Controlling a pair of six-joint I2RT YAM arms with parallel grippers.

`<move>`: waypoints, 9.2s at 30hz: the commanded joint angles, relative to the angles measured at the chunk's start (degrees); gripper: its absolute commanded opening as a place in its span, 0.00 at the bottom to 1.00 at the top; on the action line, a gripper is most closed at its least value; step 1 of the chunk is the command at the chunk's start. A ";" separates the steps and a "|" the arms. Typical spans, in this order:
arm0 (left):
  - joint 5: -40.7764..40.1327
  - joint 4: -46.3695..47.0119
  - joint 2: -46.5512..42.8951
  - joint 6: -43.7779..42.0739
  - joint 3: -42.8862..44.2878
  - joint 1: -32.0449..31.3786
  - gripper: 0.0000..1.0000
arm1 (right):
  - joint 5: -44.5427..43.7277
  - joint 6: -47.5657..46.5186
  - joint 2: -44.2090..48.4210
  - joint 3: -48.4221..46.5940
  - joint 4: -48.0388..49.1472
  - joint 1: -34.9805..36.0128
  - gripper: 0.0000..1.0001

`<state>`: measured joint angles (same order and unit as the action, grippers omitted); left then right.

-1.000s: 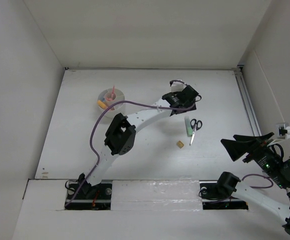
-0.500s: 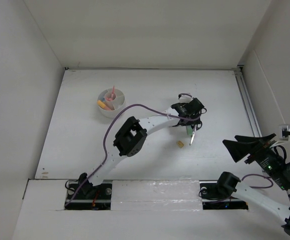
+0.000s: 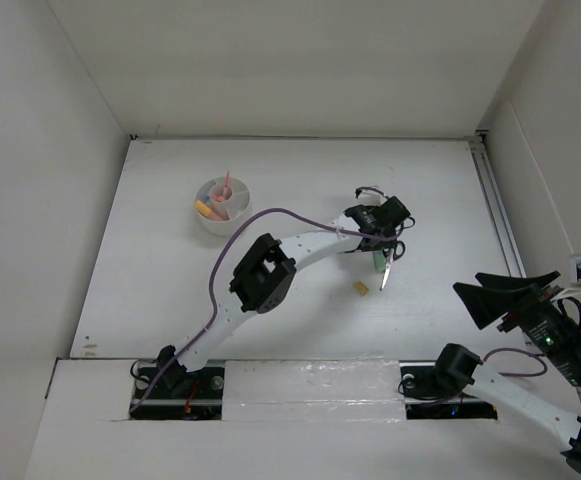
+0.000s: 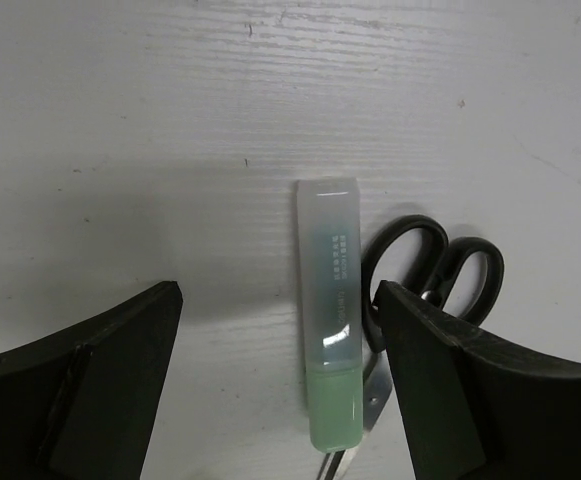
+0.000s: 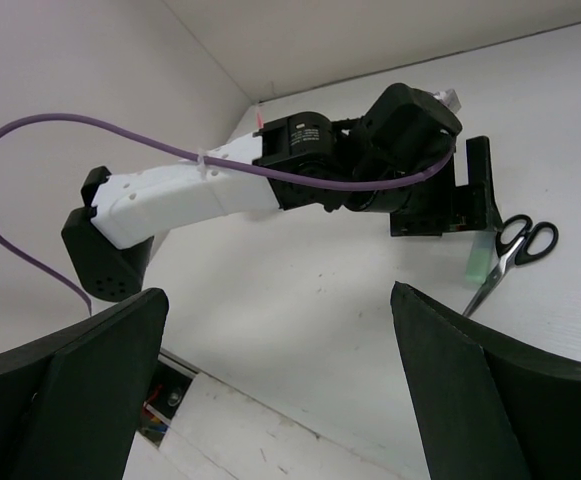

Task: Sort the stationery into containers
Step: Pick up the stationery from the center of the board, then place the stationery in the storage box.

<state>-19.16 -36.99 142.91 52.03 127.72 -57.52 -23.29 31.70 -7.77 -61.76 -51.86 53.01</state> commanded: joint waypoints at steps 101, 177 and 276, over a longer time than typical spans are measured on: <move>5.18 -1.15 -3.25 -16.35 -32.88 10.58 0.05 | 4.22 -2.26 5.40 0.58 3.60 0.60 0.99; -53.52 -17.75 -41.58 43.05 -41.25 34.93 0.00 | 5.36 -2.96 -3.30 0.06 3.87 0.60 0.95; -53.26 -17.15 -34.72 45.96 -35.17 37.30 0.00 | 5.36 -3.49 -3.30 0.58 4.39 0.60 0.95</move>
<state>-61.47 -50.41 108.16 81.78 90.17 -20.16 -18.39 29.12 -11.60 -61.01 -50.50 53.01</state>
